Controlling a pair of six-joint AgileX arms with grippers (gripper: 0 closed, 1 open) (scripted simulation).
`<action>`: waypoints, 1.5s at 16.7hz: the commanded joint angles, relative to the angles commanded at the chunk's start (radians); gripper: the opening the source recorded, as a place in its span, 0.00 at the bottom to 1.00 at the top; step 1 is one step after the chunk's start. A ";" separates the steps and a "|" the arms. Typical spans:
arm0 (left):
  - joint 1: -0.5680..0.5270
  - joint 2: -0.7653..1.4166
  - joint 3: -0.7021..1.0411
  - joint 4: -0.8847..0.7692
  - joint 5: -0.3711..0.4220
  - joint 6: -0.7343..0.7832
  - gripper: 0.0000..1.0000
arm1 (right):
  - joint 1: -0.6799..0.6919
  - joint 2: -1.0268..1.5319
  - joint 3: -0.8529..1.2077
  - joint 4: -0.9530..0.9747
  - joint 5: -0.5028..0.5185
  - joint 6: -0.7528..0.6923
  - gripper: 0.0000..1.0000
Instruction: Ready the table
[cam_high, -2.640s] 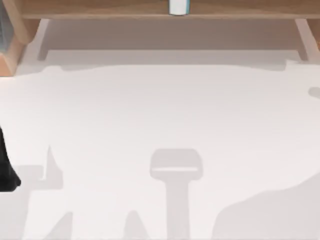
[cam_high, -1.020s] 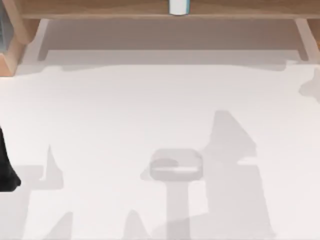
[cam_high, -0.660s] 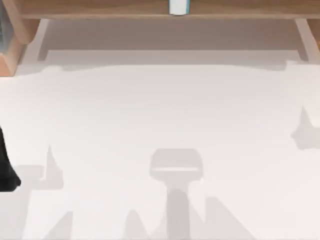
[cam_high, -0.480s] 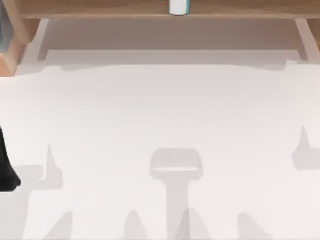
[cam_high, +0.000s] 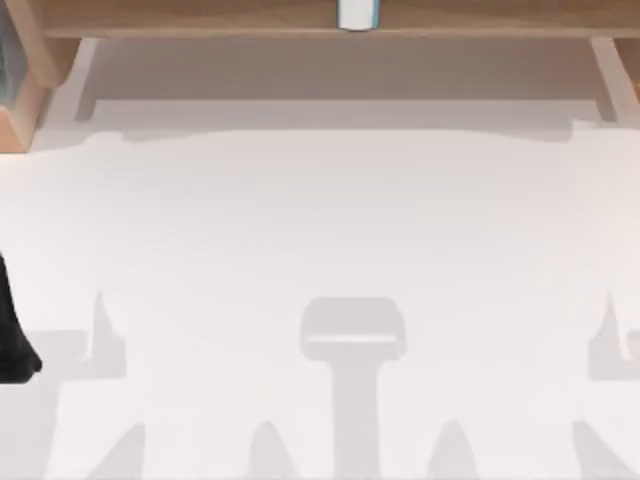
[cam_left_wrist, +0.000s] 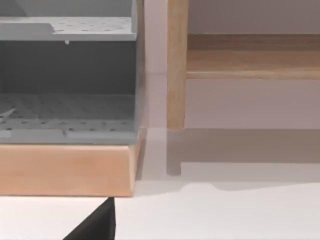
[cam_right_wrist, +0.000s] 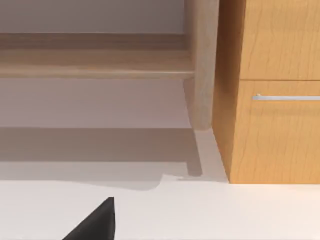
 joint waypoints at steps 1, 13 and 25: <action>0.000 0.000 0.000 0.000 0.000 0.000 1.00 | 0.000 0.000 0.000 0.000 0.000 0.000 1.00; -0.169 0.468 0.383 0.173 -0.156 0.001 1.00 | 0.000 0.000 0.000 0.000 0.000 0.000 1.00; -0.560 1.788 1.259 0.549 -0.525 0.013 1.00 | 0.000 0.000 0.000 0.000 0.000 0.000 1.00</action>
